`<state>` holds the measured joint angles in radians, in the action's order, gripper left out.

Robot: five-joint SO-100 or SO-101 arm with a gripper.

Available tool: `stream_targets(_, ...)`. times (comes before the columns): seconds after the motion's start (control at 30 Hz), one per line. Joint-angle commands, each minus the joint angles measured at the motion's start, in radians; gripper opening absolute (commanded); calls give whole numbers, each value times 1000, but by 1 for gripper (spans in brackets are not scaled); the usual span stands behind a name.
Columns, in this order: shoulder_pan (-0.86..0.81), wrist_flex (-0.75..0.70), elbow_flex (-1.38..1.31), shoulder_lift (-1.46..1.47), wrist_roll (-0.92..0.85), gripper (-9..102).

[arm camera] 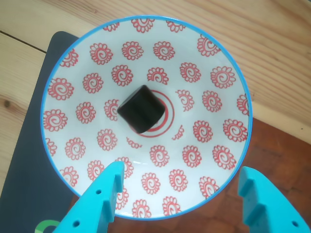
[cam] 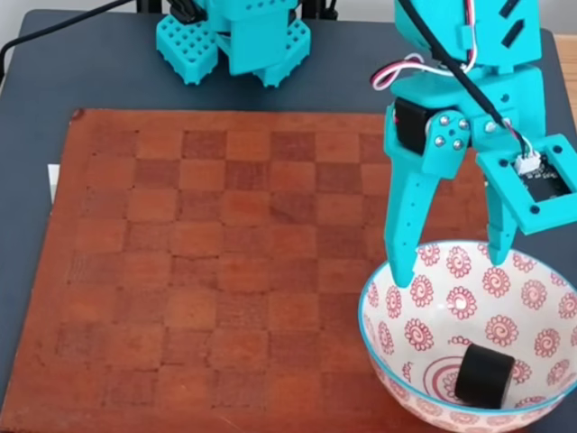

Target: Grasp a black cylinder and put it in a bowl.

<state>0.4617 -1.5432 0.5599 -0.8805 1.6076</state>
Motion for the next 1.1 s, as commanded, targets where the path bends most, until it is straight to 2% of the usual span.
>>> stream_targets(0.0, -15, -48, -44, -25, 11, 22)
stream_targets(0.3, -18, -78, -38, -49, 11, 0)
stream_targets(0.67, -41, -84, 9, -204, 9, 0)
stream_targets(1.07, -63, -80, 534, -565, 78, 0)
